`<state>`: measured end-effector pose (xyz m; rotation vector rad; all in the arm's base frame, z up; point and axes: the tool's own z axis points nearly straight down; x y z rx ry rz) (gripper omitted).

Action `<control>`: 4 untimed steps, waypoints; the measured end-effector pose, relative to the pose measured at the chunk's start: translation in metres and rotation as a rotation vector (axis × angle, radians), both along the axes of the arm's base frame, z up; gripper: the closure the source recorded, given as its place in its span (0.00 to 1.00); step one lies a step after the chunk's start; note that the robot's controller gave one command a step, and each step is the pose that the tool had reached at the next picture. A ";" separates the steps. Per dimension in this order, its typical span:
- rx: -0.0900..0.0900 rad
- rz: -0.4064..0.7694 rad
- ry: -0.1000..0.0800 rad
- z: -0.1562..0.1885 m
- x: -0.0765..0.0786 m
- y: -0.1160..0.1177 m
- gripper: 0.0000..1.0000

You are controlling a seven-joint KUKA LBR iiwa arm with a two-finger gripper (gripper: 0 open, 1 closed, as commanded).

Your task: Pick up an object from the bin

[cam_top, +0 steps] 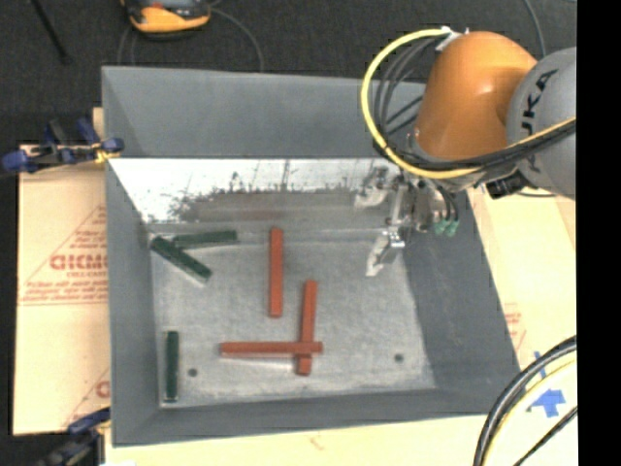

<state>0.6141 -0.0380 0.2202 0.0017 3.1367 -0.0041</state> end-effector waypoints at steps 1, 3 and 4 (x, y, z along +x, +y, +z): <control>0.000 0.000 0.000 0.000 0.000 0.000 0.00; 0.001 0.160 -0.003 -0.071 -0.022 0.032 0.00; 0.001 0.376 0.003 -0.104 -0.007 0.061 0.00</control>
Offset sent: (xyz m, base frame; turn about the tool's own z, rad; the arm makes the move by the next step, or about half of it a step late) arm 0.0019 0.0632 -0.1332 -0.2278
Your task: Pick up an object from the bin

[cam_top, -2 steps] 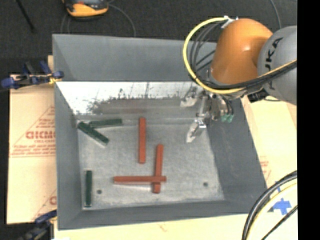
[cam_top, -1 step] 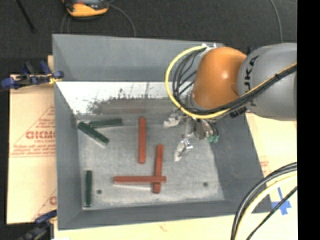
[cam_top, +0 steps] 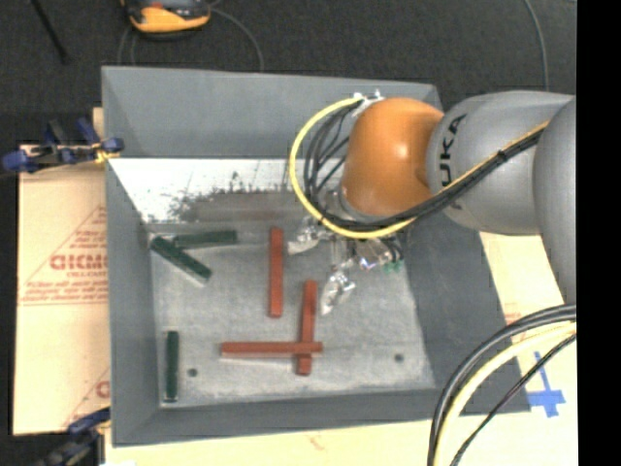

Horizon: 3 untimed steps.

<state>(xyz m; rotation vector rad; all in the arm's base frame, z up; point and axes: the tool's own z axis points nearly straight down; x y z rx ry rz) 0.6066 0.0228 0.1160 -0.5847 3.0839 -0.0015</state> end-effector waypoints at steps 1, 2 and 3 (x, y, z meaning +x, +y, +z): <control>-0.007 0.128 0.002 -0.035 -0.022 0.002 1.00; -0.007 0.128 0.002 -0.035 -0.022 0.002 1.00; -0.007 0.171 0.003 -0.035 -0.022 0.001 1.00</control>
Offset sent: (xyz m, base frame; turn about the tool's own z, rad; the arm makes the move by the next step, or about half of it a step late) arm 0.0000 0.0000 0.0000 0.0000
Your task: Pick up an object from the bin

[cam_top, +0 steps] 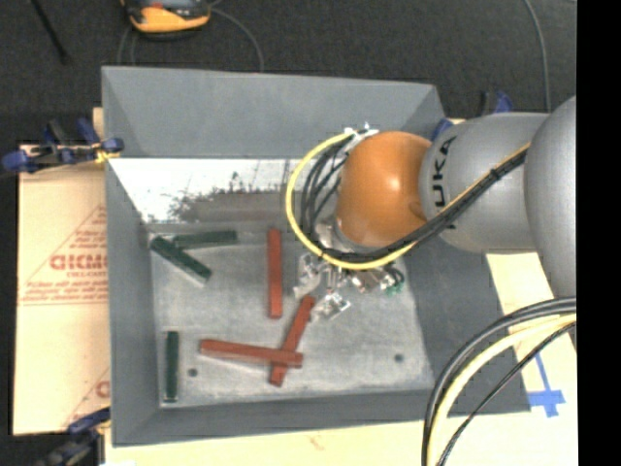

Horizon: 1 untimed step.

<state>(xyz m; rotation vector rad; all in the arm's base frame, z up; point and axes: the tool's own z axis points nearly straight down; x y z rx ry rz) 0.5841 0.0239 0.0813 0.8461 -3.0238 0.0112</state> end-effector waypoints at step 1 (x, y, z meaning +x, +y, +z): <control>0.007 0.047 0.004 0.043 -0.023 -0.002 1.00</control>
Offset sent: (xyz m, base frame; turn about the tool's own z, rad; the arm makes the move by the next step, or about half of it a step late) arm 0.0110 -0.0301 -0.0113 -0.4240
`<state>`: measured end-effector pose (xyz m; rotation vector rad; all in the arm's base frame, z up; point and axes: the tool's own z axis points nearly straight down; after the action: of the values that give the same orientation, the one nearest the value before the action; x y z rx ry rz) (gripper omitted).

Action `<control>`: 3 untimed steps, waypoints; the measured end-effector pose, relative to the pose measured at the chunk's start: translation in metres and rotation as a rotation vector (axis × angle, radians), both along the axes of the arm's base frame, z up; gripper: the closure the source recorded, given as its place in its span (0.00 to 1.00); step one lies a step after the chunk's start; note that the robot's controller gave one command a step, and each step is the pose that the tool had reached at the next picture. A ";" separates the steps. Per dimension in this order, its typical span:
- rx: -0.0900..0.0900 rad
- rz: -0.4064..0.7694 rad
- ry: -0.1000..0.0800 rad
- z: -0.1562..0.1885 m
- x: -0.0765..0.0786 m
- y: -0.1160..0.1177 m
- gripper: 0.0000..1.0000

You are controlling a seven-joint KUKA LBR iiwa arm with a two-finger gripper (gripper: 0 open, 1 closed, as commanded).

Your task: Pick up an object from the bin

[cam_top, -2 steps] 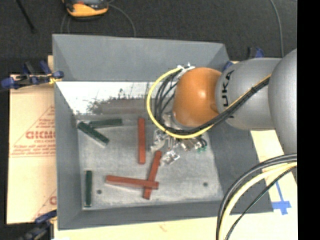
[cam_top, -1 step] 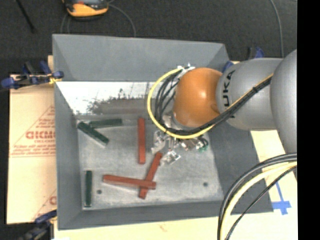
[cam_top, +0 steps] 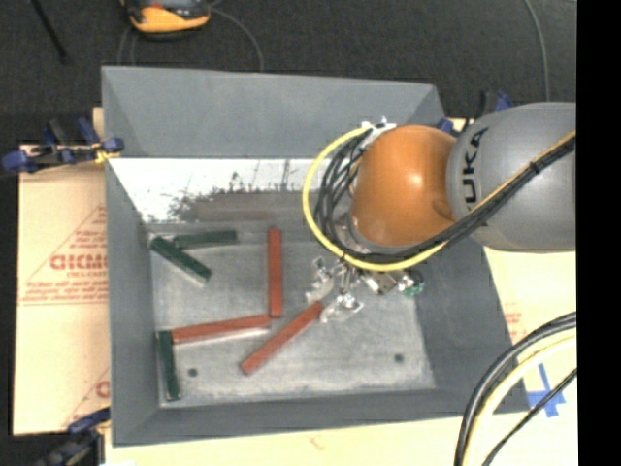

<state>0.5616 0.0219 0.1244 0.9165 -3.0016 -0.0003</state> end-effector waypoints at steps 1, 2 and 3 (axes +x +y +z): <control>-0.001 0.154 -0.020 0.010 0.018 -0.012 1.00; 0.003 0.211 0.008 0.027 -0.006 -0.008 1.00; -0.002 0.271 -0.021 0.022 0.016 -0.002 1.00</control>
Offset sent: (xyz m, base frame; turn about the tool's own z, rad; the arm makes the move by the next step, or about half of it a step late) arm -0.0438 0.0066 0.1436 -0.0469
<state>0.5772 0.0199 0.1468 1.3214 -2.8680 0.0129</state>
